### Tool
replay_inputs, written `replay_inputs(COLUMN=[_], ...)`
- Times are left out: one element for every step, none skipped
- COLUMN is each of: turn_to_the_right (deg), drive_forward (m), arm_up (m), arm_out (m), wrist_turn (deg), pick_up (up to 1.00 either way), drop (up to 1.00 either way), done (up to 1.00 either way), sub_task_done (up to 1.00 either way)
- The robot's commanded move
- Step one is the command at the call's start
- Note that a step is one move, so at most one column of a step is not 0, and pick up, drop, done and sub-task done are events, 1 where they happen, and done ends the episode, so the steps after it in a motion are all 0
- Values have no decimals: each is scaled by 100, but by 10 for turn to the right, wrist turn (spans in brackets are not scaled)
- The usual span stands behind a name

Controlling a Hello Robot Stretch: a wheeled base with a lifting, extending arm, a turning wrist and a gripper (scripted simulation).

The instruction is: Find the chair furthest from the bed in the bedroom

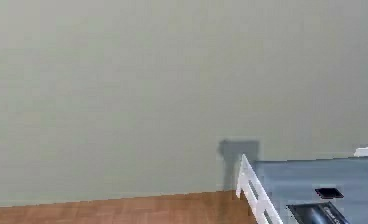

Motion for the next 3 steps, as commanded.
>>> replay_inputs(turn_to_the_right=[-450, -450, -60], drive_forward=[0, 0, 0], arm_up=[0, 0, 0], arm_out=[0, 0, 0], wrist_turn=[0, 0, 0], pick_up=[0, 0, 0], drop=[0, 0, 0], done=[0, 0, 0], sub_task_done=[0, 0, 0])
